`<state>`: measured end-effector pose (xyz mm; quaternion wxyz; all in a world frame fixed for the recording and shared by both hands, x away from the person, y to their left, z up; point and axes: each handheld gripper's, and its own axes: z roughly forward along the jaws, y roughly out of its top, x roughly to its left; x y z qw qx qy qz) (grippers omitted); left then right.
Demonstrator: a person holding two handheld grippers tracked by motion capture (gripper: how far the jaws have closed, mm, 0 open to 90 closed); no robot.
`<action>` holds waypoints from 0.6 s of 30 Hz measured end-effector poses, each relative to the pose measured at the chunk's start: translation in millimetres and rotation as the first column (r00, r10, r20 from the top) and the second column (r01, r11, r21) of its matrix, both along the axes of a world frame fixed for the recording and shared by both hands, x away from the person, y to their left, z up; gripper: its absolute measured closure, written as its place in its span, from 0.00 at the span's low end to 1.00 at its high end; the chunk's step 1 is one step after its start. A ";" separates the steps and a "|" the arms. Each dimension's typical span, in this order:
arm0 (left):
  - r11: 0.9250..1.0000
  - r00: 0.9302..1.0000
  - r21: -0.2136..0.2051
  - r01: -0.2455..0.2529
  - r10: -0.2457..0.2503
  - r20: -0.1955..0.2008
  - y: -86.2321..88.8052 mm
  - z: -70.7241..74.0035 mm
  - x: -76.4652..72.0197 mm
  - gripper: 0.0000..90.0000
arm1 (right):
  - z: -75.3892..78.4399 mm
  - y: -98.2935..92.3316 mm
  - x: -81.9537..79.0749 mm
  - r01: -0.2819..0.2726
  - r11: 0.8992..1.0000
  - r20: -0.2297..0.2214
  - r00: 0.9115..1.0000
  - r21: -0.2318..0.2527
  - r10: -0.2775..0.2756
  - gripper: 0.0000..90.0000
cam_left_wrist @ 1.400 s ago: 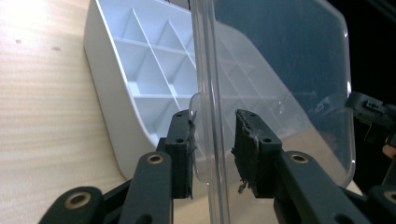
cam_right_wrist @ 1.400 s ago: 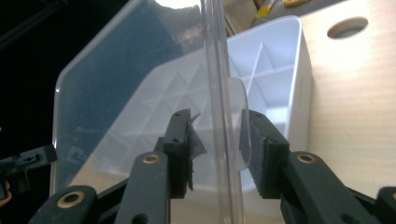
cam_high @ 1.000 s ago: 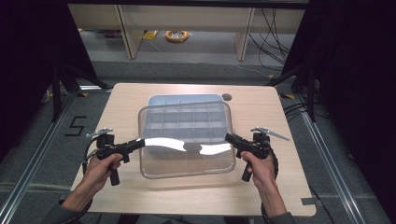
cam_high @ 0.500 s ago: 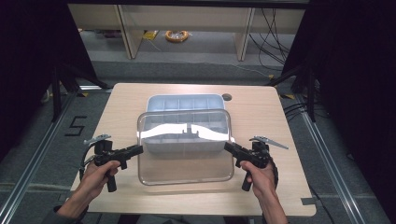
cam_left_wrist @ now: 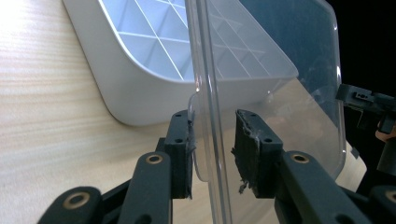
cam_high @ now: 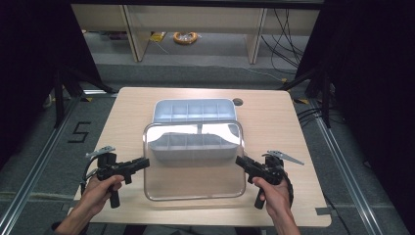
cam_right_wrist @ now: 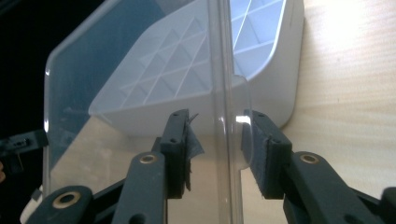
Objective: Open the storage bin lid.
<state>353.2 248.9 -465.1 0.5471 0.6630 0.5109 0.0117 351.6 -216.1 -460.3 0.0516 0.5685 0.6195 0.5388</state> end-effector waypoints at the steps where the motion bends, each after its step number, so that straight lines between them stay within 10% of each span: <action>1: 1.000 1.000 0.000 0.000 0.000 0.000 0.0 0.0 0.0 0.74 | 0.0 0.0 0.0 0.000 1.000 0.000 1.000 0.000 0.000 0.70; 18: 1.000 1.000 0.012 0.017 -0.016 -0.027 -2.9 -13.6 -14.5 0.73 | -12.8 -3.4 -17.9 -0.006 1.000 0.000 1.000 -0.025 0.006 0.70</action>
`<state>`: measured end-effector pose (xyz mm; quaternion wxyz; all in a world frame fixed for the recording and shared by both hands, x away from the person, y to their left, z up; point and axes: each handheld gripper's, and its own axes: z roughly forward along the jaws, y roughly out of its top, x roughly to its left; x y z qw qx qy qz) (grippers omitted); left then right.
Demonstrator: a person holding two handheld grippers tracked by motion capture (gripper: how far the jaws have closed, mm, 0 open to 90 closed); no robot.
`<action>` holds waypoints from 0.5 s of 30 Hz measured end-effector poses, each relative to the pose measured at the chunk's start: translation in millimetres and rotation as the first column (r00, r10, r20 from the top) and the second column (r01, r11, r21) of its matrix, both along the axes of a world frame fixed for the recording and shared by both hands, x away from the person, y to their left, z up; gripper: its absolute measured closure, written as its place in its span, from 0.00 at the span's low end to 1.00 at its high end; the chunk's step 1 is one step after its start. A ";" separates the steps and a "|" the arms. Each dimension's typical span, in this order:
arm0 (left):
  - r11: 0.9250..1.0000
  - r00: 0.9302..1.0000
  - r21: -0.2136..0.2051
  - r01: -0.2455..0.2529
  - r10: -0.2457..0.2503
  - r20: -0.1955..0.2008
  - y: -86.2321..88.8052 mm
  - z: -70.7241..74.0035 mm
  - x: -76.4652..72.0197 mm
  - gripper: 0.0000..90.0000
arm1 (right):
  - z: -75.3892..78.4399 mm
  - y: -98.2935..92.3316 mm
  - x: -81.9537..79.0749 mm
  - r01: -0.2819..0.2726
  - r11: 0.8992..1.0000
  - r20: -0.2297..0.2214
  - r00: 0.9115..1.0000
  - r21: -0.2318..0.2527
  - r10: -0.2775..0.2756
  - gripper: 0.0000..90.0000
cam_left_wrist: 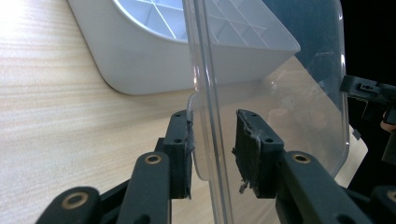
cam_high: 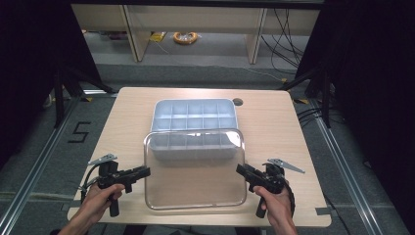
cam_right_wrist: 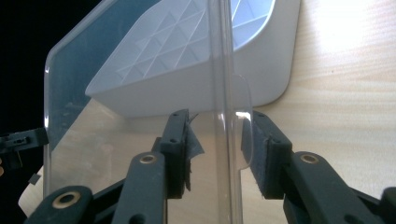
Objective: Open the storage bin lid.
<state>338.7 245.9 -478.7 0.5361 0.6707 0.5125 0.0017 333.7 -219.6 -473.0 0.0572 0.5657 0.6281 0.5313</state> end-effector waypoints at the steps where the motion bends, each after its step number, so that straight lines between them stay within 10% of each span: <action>1: 1.000 1.000 0.006 -0.004 0.004 -0.003 -0.3 -0.3 -1.0 0.73 | 0.0 0.0 0.0 0.000 1.000 0.000 1.000 0.000 0.000 0.70; 15: 1.000 1.000 0.013 0.018 -0.018 -0.019 -1.1 -9.6 -10.5 0.73 | -7.7 -0.5 -12.4 0.000 1.000 -0.037 0.999 0.004 0.000 0.69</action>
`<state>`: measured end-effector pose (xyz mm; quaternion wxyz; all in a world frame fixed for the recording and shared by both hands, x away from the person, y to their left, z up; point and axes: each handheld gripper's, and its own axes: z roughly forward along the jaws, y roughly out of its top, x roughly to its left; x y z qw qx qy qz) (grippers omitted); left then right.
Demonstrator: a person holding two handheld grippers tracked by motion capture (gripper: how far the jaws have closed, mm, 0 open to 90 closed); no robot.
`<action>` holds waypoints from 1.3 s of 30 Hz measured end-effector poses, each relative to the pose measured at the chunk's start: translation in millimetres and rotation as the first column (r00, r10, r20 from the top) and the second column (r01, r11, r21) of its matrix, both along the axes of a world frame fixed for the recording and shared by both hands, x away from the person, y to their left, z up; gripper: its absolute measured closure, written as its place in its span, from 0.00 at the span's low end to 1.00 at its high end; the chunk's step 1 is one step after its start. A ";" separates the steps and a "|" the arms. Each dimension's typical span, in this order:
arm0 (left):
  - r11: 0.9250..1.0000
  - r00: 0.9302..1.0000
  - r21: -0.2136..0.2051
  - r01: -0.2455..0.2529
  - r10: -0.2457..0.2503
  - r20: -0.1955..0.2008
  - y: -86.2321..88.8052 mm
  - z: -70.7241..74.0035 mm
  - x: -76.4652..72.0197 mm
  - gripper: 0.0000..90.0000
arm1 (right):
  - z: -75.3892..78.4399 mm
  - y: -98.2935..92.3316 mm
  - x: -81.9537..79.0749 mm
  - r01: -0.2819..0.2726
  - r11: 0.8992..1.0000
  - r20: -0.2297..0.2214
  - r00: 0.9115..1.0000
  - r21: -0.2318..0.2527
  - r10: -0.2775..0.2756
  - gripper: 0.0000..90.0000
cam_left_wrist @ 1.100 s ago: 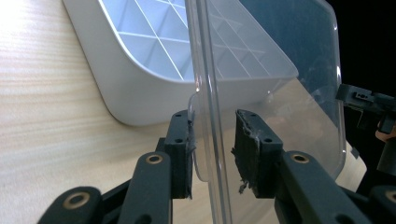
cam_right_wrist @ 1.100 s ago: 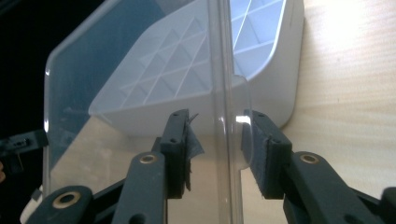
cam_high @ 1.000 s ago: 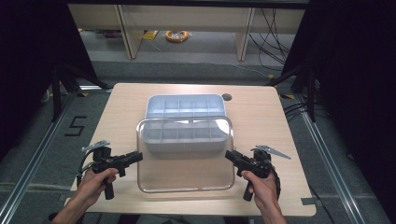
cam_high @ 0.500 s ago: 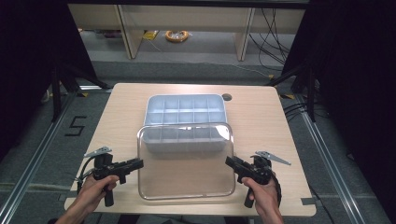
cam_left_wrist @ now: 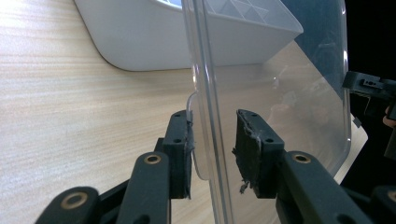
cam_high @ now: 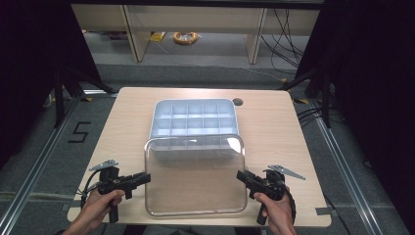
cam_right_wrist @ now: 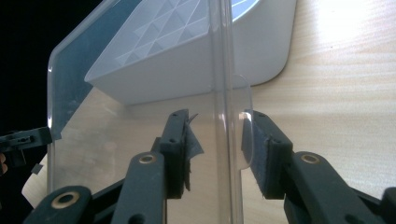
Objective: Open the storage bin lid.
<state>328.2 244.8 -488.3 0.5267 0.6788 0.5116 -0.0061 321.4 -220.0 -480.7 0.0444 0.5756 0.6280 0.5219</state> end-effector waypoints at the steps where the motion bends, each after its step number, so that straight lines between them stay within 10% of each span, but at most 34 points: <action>1: 1.000 1.000 0.000 -0.006 0.006 -0.003 -0.5 0.3 -1.0 0.73 | 0.6 0.9 -1.3 0.002 1.000 -0.007 1.000 0.004 -0.002 0.69; 39: 0.999 0.998 0.043 0.025 -0.023 -0.062 -4.5 -17.1 -12.7 0.70 | -20.6 1.2 -17.0 -0.016 0.999 -0.073 0.997 -0.036 0.013 0.66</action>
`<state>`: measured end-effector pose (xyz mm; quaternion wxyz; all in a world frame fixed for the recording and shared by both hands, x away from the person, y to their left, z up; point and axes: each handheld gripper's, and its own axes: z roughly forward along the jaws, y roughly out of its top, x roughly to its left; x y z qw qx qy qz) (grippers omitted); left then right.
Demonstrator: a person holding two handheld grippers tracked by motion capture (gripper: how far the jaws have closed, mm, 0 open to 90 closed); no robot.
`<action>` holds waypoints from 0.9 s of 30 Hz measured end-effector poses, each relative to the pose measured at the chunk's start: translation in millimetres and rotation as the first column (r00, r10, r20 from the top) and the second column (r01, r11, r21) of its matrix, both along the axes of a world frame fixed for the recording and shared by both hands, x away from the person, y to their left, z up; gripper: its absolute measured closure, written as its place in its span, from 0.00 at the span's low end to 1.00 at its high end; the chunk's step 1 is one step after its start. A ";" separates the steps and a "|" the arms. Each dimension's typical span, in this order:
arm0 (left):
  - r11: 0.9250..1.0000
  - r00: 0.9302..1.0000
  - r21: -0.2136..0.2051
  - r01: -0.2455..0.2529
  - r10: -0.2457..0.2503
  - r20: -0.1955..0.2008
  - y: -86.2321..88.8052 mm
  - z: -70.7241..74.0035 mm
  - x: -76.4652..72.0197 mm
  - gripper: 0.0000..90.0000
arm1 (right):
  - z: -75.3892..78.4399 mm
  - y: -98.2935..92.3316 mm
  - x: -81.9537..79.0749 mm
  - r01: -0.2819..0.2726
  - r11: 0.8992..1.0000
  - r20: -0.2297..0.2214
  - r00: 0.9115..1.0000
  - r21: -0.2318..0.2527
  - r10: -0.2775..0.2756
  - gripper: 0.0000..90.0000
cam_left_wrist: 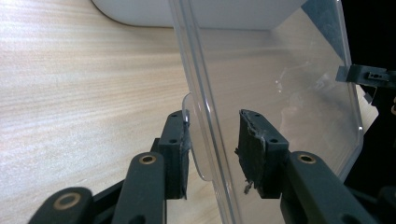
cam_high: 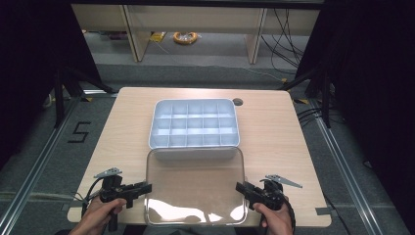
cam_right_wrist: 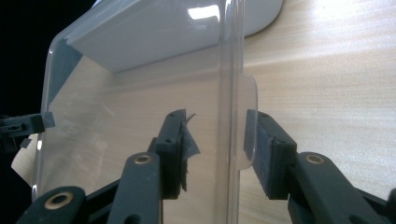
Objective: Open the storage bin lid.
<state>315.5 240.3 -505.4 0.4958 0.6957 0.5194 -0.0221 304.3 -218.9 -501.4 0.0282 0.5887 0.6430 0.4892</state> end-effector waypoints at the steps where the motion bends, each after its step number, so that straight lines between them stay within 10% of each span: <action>1: 1.000 1.000 0.006 0.003 -0.003 -0.004 0.1 0.3 -0.5 0.70 | 1.5 0.1 -1.1 -0.005 1.000 -0.022 1.000 0.013 0.006 0.66; 27: 0.999 0.998 0.039 0.038 -0.036 -0.050 -3.5 -7.8 -1.7 0.67 | -8.6 1.0 -2.3 -0.021 0.998 -0.039 0.999 -0.063 0.018 0.61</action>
